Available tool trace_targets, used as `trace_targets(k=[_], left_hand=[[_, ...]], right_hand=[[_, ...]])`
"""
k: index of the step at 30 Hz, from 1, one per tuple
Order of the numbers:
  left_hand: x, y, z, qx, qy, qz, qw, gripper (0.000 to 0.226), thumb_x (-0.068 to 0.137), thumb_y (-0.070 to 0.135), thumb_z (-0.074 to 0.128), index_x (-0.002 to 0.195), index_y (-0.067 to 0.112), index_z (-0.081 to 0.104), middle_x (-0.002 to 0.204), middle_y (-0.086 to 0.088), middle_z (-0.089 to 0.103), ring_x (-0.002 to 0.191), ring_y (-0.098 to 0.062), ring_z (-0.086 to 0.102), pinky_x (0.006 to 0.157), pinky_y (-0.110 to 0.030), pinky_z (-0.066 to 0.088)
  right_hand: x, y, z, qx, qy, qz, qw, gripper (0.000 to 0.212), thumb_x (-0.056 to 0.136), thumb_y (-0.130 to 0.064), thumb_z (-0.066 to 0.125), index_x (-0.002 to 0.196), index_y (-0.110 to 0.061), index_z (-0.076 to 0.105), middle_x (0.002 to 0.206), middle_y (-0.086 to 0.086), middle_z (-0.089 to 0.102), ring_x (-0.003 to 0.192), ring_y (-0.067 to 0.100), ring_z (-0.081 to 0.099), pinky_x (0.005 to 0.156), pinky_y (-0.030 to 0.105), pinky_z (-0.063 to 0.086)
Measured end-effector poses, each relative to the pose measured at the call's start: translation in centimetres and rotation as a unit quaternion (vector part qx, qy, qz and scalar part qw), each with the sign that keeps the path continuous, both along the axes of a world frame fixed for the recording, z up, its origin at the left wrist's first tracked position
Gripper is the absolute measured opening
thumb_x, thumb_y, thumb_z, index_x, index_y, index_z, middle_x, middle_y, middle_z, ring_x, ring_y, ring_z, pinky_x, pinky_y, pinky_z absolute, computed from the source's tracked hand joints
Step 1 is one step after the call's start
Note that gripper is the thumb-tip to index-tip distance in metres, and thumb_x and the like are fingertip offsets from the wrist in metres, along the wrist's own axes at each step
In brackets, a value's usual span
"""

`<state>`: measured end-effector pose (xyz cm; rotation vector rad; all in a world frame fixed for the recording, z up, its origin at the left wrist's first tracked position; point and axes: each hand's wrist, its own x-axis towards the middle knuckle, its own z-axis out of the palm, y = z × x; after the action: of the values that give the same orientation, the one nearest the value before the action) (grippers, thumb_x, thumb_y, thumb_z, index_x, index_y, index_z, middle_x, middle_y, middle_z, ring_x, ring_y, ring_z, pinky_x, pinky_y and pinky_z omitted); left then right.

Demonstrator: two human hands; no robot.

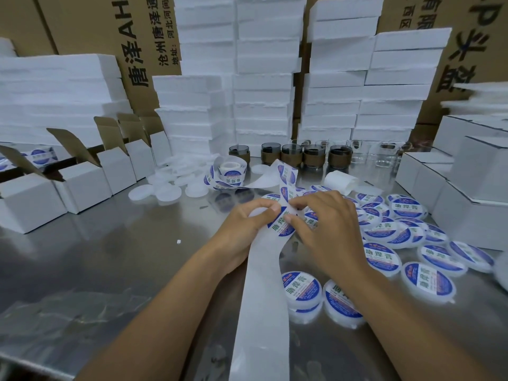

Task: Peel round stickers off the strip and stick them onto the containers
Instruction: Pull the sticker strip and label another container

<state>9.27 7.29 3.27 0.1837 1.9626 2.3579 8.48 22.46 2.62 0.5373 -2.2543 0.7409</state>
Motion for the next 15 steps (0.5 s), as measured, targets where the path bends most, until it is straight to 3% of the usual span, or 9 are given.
trace_targets(k=[7,11,15], left_hand=[[0.04,0.19,0.03,-0.018,0.003,0.015,1.0,0.009,0.088,0.02,0.062,0.081,0.018,0.067,0.088,-0.012,0.073,0.072,-0.019,0.07,0.057,-0.026,0.055],[-0.15,0.19,-0.07,-0.031,0.017,0.055,0.998,0.017,0.085,0.019,0.065,0.07,0.025,0.07,0.094,-0.013,0.073,0.082,-0.025,0.07,0.075,-0.04,0.056],[-0.37,0.27,-0.29,-0.071,0.03,0.099,0.992,0.021,0.085,0.019,0.068,0.066,0.026,0.07,0.097,-0.011,0.072,0.093,-0.028,0.069,0.084,-0.041,0.055]], right_hand=[[-0.02,-0.14,0.18,0.0,0.002,-0.016,1.0,0.012,0.076,-0.022,0.075,0.087,-0.018,0.072,0.084,-0.004,0.071,0.09,0.019,0.06,0.094,0.038,0.032],[-0.17,-0.06,0.03,0.009,-0.016,-0.008,1.0,0.009,0.084,-0.024,0.067,0.091,-0.021,0.07,0.087,-0.008,0.07,0.09,0.014,0.061,0.105,0.036,0.023],[-0.23,-0.02,0.0,0.03,-0.041,0.001,0.999,0.009,0.088,-0.025,0.061,0.093,-0.025,0.067,0.091,-0.011,0.069,0.094,0.009,0.058,0.112,0.036,0.014]])
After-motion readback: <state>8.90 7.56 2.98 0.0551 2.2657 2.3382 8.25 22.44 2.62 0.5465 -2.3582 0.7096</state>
